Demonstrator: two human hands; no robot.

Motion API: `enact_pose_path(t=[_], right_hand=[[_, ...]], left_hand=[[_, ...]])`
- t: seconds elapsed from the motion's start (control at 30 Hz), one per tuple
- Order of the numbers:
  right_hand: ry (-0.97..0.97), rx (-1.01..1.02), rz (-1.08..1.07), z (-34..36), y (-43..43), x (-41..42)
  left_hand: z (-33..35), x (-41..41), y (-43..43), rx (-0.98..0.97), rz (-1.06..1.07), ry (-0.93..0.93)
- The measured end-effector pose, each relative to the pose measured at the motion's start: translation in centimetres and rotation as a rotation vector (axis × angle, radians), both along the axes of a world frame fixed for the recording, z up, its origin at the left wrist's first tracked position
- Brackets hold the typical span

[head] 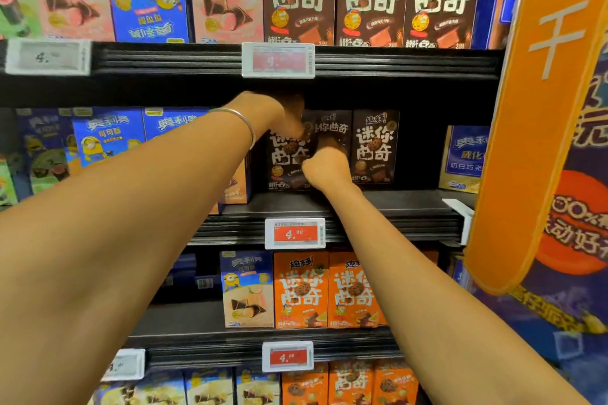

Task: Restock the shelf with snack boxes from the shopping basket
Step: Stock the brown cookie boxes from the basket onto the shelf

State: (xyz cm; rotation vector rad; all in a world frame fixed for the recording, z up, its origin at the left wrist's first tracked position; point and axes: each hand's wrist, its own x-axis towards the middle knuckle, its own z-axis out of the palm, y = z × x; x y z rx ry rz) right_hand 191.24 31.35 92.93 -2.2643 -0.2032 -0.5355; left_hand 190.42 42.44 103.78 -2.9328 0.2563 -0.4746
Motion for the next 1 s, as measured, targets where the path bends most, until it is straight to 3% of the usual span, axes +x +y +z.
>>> enact_pose_path(t=[0.4,0.47,0.57,0.63,0.7,0.8,1.0], right_hand=[[0.101,0.001,0.023,0.4,0.0,1.2],[0.081,0.142,-0.112,0.4,-1.3,1.7],[-0.078,0.307,-0.479,0.5,-3.9,2.3],[-0.088,0.422,-0.555,1.0,-5.7,2.9],[0.012,0.499,-0.519,1.5,-7.4,3.9],[0.154,0.447,-0.346,1.5,-8.7,5.1],[0.106,0.475,-0.239,0.6,-8.6,5.8]], left_hand=[[-0.4,0.8,0.2,0.065,0.001,-0.002],[-0.4,1.0,0.3,0.049,0.001,0.003],[-0.5,1.3,0.4,0.041,-0.007,0.001],[-0.5,1.3,0.4,0.047,-0.007,0.003],[-0.5,1.4,0.4,0.056,-0.003,0.003],[-0.5,1.5,0.2,0.062,-0.002,0.006],[-0.4,1.0,0.2,0.056,0.016,0.000]])
